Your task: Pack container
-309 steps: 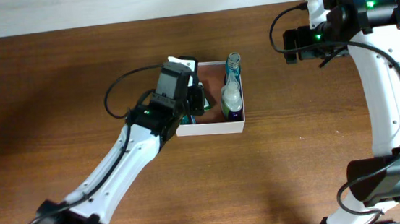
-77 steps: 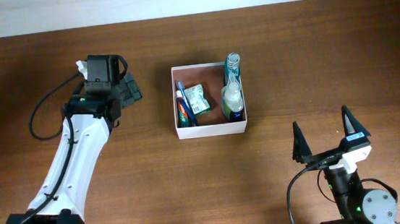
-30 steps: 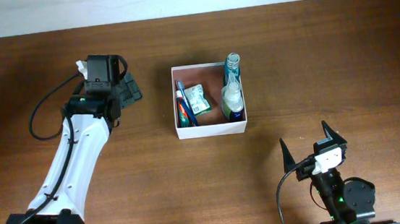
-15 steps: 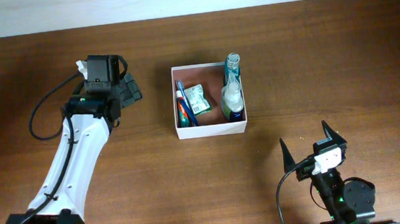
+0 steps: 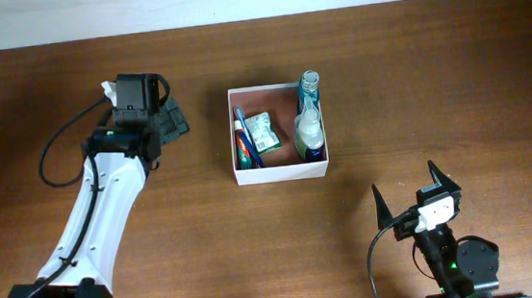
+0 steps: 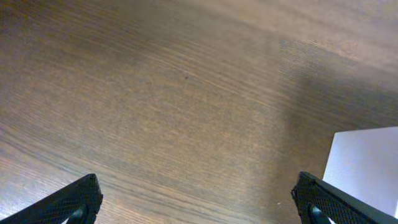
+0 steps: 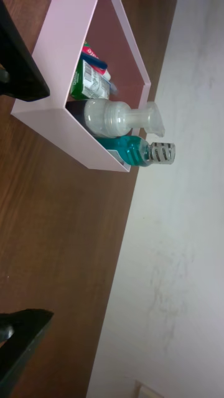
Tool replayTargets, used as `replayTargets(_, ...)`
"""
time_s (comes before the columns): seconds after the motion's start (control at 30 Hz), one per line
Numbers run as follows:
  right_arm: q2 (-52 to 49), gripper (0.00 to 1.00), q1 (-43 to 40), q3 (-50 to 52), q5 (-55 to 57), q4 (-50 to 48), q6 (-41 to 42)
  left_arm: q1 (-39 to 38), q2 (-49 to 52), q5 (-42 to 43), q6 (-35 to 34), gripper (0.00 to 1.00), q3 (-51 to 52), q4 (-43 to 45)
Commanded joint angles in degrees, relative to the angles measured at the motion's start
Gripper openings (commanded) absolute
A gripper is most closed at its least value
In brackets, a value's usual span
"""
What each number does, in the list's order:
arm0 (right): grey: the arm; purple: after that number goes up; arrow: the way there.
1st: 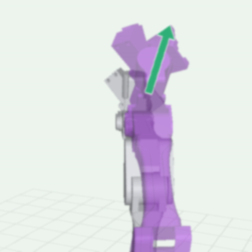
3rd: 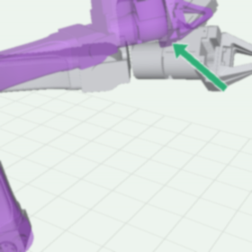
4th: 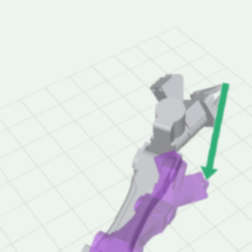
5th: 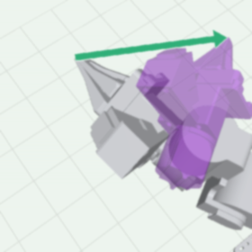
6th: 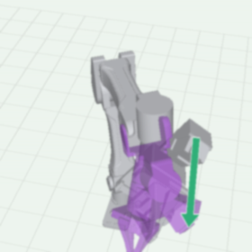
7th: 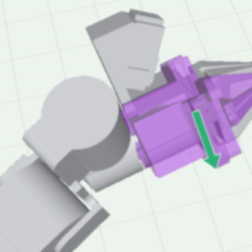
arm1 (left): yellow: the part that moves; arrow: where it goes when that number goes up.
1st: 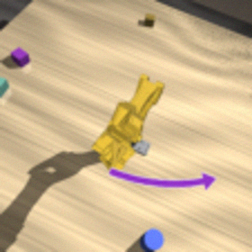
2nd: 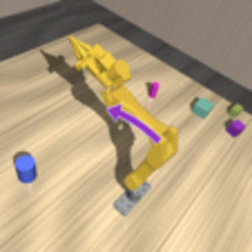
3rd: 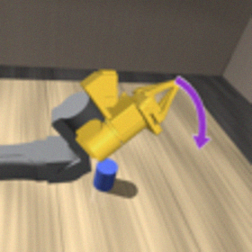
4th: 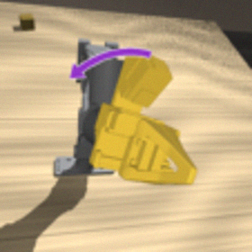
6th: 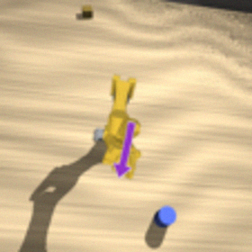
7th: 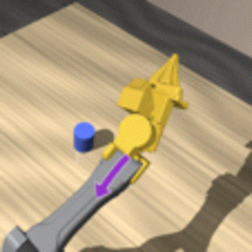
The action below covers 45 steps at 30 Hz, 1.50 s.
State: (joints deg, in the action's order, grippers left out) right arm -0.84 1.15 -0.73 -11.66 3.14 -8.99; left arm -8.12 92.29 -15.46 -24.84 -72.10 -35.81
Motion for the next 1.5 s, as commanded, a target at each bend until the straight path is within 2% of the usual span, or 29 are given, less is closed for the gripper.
replayTargets(0.0, 0.66, 0.98, -0.52, 0.42, 0.26, 0.13, 0.22, -0.13, -2.89, -0.44, 0.48, 0.99, 2.69, -0.07)
replayTargets(0.13, 0.66, 0.99, -0.52, 0.42, 0.28, 0.13, 0.22, -0.24, -8.7, -0.39, 0.46, 1.0, 6.84, -0.07)
replayTargets(0.37, 0.66, 0.99, -0.52, 0.42, 0.26, 0.13, 0.22, -0.22, -26.18, -0.46, 0.46, 0.99, 20.13, 0.79)
replayTargets(0.83, 0.66, 0.98, -0.52, 0.42, 0.28, 0.13, 0.22, -0.22, -66.77, -1.95, 0.46, 0.99, 52.7, 14.75)
replayTargets(1.1, 0.66, 0.98, -0.52, 0.42, 0.26, 0.13, 0.22, 0.92, -79.01, -4.28, 0.55, 0.99, 61.9, 21.49)
replayTargets(1.17, 0.66, 0.98, -0.52, 0.42, 0.26, 0.13, 0.22, 1.81, -80.15, -3.74, 2.32, 0.99, 62.64, 23.43)
replayTargets(1.3, 0.66, 0.98, -0.52, 0.42, 0.28, 0.13, 0.22, 3.34, -82.77, 0.9, 12.2, 1.0, 64.57, 29.14)
replayTargets(1.47, 0.66, 0.98, -0.52, 0.42, 0.26, 0.13, 0.22, 4.07, -85.77, 6.8, 19.69, 1.0, 66.53, 31.36)
